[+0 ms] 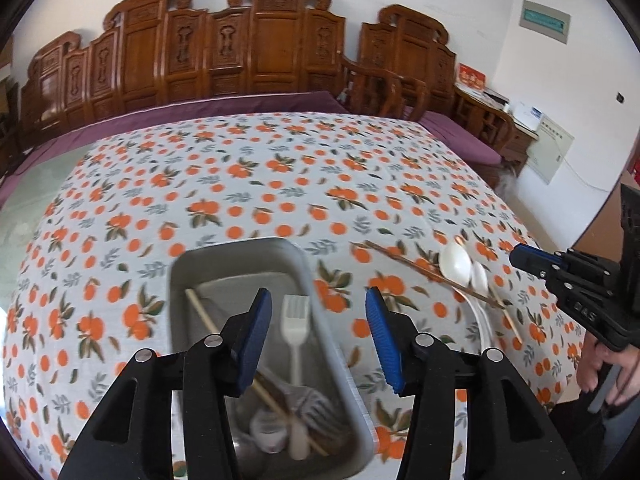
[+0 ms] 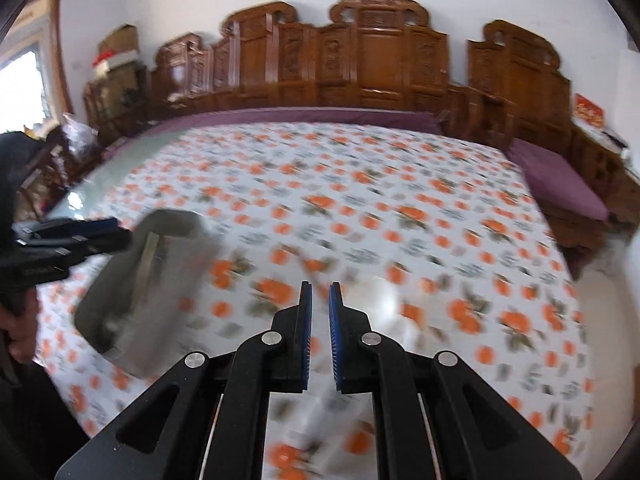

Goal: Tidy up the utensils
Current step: 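Grasp a wooden chopstick with the right gripper while the left gripper approaches a white spoon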

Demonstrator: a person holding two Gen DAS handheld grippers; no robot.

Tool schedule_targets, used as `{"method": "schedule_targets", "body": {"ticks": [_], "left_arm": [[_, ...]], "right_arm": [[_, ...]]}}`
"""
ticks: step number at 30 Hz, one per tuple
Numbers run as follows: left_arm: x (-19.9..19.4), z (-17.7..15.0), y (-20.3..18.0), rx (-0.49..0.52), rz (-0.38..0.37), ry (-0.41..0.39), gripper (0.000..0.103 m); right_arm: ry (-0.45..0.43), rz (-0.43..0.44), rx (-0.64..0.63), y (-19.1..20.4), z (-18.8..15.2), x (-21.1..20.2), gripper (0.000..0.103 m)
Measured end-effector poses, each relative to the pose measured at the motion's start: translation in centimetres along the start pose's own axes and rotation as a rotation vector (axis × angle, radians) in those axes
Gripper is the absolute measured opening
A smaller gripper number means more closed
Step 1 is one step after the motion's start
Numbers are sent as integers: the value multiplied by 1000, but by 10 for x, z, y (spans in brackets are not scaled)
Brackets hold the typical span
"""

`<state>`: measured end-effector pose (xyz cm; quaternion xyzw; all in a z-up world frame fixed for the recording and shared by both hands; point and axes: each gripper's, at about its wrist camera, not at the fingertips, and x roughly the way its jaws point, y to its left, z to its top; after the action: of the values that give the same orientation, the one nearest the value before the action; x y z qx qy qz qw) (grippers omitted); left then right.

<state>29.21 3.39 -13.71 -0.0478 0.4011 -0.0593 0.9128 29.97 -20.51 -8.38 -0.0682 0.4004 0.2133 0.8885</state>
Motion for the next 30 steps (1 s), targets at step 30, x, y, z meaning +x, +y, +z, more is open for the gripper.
{"method": "schedule_targets", "body": {"ticks": [30], "left_arm": [[31,-27,-72,131,-54,79,46]], "right_arm": [[165,85,-63,-8,-47,51,6]]}}
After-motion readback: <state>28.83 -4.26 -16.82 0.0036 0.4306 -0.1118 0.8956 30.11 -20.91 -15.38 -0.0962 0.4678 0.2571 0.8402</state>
